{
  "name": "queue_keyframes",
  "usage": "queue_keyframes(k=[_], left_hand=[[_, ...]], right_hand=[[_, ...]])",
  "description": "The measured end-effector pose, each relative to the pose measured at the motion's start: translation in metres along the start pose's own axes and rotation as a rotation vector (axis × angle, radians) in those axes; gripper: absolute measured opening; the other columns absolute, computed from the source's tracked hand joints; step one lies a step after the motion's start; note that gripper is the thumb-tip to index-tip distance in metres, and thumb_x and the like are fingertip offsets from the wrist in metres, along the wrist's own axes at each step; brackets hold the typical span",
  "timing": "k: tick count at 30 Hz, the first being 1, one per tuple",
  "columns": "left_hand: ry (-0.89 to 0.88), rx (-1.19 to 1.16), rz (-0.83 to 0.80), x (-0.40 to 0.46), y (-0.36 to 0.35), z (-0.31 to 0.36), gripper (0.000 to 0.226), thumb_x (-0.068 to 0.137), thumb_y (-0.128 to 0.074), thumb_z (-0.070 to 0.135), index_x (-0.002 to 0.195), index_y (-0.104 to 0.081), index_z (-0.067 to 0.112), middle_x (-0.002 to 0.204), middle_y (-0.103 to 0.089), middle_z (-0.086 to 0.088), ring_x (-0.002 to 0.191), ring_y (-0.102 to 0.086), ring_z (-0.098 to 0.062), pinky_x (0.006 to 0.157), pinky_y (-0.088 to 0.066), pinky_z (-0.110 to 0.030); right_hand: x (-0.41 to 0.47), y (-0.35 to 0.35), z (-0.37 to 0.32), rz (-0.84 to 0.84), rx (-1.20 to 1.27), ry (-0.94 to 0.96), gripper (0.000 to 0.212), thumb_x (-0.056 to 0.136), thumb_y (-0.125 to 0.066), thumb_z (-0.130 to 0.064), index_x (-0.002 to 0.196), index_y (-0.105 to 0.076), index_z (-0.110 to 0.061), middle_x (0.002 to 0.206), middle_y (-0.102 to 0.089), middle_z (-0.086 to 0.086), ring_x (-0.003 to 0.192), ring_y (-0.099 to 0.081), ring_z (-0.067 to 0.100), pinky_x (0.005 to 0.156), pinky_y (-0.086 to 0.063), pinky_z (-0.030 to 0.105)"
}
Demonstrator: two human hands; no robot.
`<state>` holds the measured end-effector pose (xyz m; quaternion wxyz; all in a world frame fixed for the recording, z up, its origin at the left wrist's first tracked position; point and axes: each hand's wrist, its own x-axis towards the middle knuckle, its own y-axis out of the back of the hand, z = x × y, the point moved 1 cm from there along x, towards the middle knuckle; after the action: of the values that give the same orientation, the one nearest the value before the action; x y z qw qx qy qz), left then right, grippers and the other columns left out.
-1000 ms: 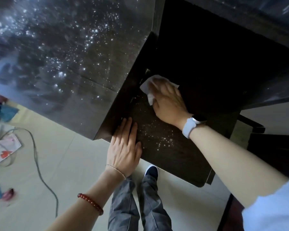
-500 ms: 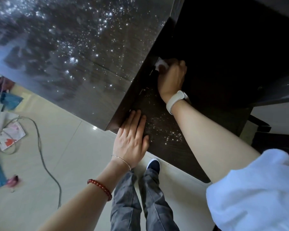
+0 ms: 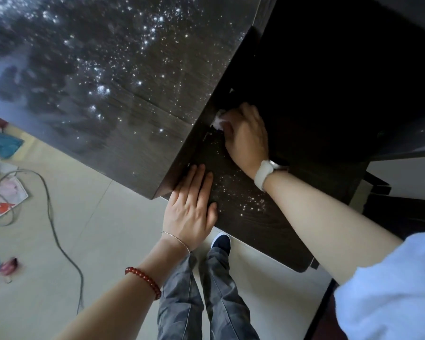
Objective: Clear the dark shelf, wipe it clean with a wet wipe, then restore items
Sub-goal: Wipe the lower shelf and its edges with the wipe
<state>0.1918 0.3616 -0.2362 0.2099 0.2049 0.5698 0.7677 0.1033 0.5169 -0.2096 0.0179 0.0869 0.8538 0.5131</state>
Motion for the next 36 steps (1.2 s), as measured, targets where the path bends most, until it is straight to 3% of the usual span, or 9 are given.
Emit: queue_keyframes(k=[3, 5, 8, 11, 15, 19, 27, 33, 36], left_hand=[[0.007, -0.007, 0.001, 0.0, 0.0, 0.0, 0.053, 0.086, -0.042, 0.028, 0.129, -0.043, -0.004, 0.136, -0.044, -0.025, 0.133, -0.028, -0.031, 0.111, -0.02, -0.038], [0.002, -0.019, 0.002, -0.001, -0.001, 0.0, 0.053, 0.087, -0.042, 0.027, 0.129, -0.043, -0.004, 0.136, -0.044, -0.025, 0.132, -0.029, -0.031, 0.11, -0.024, -0.04], [0.004, -0.016, 0.006, 0.0, -0.001, 0.0, 0.053, 0.086, -0.041, 0.028, 0.129, -0.043, -0.004, 0.136, -0.044, -0.025, 0.132, -0.03, -0.031, 0.107, -0.028, -0.042], [-0.005, -0.021, 0.009, -0.001, -0.002, -0.001, 0.053, 0.087, -0.041, 0.028, 0.13, -0.041, -0.003, 0.136, -0.044, -0.025, 0.132, -0.03, -0.032, 0.106, -0.029, -0.043], [-0.005, -0.026, 0.018, -0.001, -0.002, -0.001, 0.053, 0.086, -0.043, 0.028, 0.129, -0.043, -0.003, 0.135, -0.045, -0.024, 0.132, -0.03, -0.031, 0.106, -0.028, -0.043], [0.001, -0.027, 0.025, -0.001, -0.003, -0.001, 0.053, 0.086, -0.043, 0.028, 0.129, -0.044, -0.003, 0.135, -0.045, -0.024, 0.132, -0.029, -0.031, 0.107, -0.028, -0.043], [0.008, -0.01, -0.005, -0.001, -0.001, 0.0, 0.053, 0.086, -0.042, 0.029, 0.129, -0.045, -0.002, 0.135, -0.045, -0.023, 0.132, -0.029, -0.03, 0.11, -0.022, -0.039], [0.006, 0.015, -0.001, -0.001, -0.001, 0.001, 0.052, 0.086, -0.041, 0.028, 0.129, -0.044, -0.003, 0.135, -0.045, -0.024, 0.132, -0.029, -0.031, 0.111, -0.02, -0.038], [0.007, 0.029, -0.004, 0.0, 0.0, 0.001, 0.053, 0.086, -0.041, 0.028, 0.129, -0.043, -0.003, 0.135, -0.045, -0.025, 0.132, -0.028, -0.031, 0.112, -0.016, -0.037]], right_hand=[[0.023, 0.006, -0.004, 0.021, 0.078, -0.299, 0.024, 0.088, -0.049, -0.011, 0.108, -0.061, -0.009, 0.12, -0.057, 0.015, 0.116, -0.047, 0.032, 0.092, -0.038, 0.035], [0.038, 0.011, -0.001, 0.021, 0.052, -0.444, 0.027, 0.092, -0.045, -0.021, 0.113, -0.059, -0.012, 0.122, -0.058, 0.011, 0.116, -0.049, 0.028, 0.093, -0.036, 0.032], [0.043, 0.012, -0.004, 0.022, -0.021, -0.539, 0.031, 0.094, -0.041, -0.029, 0.113, -0.059, -0.012, 0.12, -0.06, 0.011, 0.113, -0.051, 0.029, 0.093, -0.033, 0.029], [0.041, 0.003, -0.005, 0.116, 0.072, -0.613, 0.029, 0.094, -0.042, -0.027, 0.111, -0.061, -0.013, 0.118, -0.061, 0.01, 0.112, -0.052, 0.028, 0.092, -0.031, 0.03], [0.025, -0.01, -0.001, 0.229, 0.008, -0.361, 0.031, 0.088, -0.044, -0.016, 0.112, -0.063, -0.011, 0.111, -0.061, 0.014, 0.108, -0.052, 0.029, 0.084, -0.028, 0.034], [0.015, -0.008, 0.011, 0.081, -0.219, -0.115, 0.041, 0.085, -0.048, -0.014, 0.125, -0.053, -0.009, 0.106, -0.057, 0.021, 0.097, -0.051, 0.037, 0.078, -0.031, 0.04], [0.026, 0.013, 0.013, -0.167, -0.291, -0.055, 0.047, 0.089, -0.043, -0.015, 0.136, -0.038, -0.011, 0.124, -0.049, 0.018, 0.112, -0.044, 0.034, 0.088, -0.027, 0.038], [0.036, 0.032, 0.009, -0.315, -0.252, -0.016, 0.039, 0.091, -0.043, -0.019, 0.13, -0.045, -0.016, 0.127, -0.05, 0.013, 0.117, -0.045, 0.031, 0.091, -0.031, 0.034], [0.022, 0.032, 0.009, -0.349, -0.32, 0.053, 0.043, 0.092, -0.042, -0.02, 0.135, -0.039, -0.02, 0.129, -0.047, 0.013, 0.118, -0.042, 0.032, 0.091, -0.032, 0.035]])
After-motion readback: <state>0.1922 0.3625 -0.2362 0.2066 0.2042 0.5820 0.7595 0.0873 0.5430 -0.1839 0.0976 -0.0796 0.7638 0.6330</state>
